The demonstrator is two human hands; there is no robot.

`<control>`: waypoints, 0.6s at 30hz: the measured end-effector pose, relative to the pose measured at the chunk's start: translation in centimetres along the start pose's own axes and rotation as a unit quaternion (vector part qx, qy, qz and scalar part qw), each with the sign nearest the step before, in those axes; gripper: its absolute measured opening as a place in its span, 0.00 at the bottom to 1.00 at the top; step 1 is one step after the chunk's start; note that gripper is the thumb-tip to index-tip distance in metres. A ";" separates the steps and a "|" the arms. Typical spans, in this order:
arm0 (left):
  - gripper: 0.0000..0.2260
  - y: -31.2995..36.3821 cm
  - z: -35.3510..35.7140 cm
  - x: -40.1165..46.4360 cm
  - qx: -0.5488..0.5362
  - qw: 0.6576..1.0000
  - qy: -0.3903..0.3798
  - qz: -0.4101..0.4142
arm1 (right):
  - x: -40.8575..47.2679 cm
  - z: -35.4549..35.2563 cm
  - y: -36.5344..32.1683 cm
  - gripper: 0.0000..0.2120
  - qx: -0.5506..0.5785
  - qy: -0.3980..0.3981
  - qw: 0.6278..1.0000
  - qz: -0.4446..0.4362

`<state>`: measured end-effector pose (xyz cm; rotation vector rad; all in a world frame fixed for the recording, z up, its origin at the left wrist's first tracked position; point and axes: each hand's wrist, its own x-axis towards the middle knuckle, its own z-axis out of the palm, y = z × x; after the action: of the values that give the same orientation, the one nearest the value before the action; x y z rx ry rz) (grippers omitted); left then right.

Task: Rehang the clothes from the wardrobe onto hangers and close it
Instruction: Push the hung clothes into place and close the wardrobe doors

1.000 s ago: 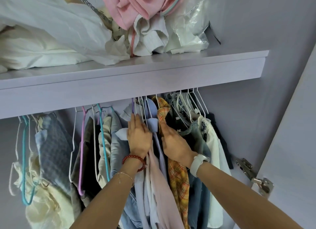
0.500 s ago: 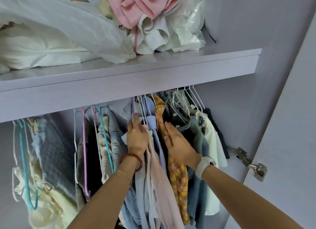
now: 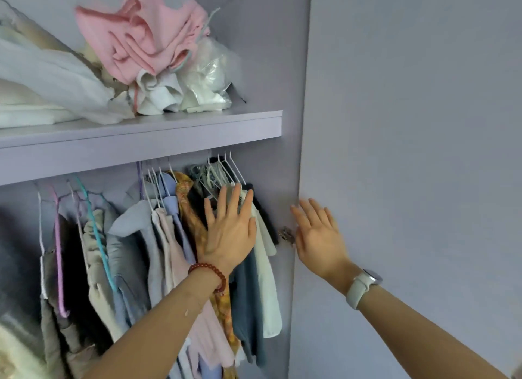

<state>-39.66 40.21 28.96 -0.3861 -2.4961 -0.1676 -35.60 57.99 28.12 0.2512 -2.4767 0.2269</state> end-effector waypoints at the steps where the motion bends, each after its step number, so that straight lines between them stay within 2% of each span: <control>1: 0.25 2.3 -1.1 -0.2 -0.018 1.000 0.020 0.016 | -1.4 -1.9 1.2 0.23 -0.013 0.027 0.999 -0.013; 5: 0.25 12.2 -6.0 -0.8 -0.086 0.982 0.118 0.124 | -6.1 -10.2 6.0 0.21 -0.058 0.127 0.988 -0.066; 9: 0.24 20.5 -10.5 0.2 -0.092 0.955 0.182 0.214 | -9.3 -17.7 10.7 0.21 -0.090 0.221 0.967 -0.086; 11: 0.24 23.8 -12.2 0.8 -0.086 0.946 0.197 0.243 | -10.5 -20.6 12.8 0.22 -0.080 0.277 0.954 -0.077; 13: 0.24 26.5 -13.3 1.2 -0.080 0.941 0.199 0.262 | -11.2 -22.6 14.5 0.24 -0.064 0.316 0.946 -0.025; 15: 0.24 28.3 -14.0 1.4 -0.072 0.941 0.188 0.272 | -11.3 -23.5 15.4 0.25 0.018 0.299 0.952 0.057; 18: 0.23 29.3 -14.6 1.2 -0.081 0.947 0.154 0.270 | -11.2 -23.9 15.6 0.20 0.208 0.148 0.956 0.142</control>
<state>-23.47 65.36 42.46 -1.0107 -1.9920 -0.1920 -16.71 79.77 38.51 0.0262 -2.1374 0.8502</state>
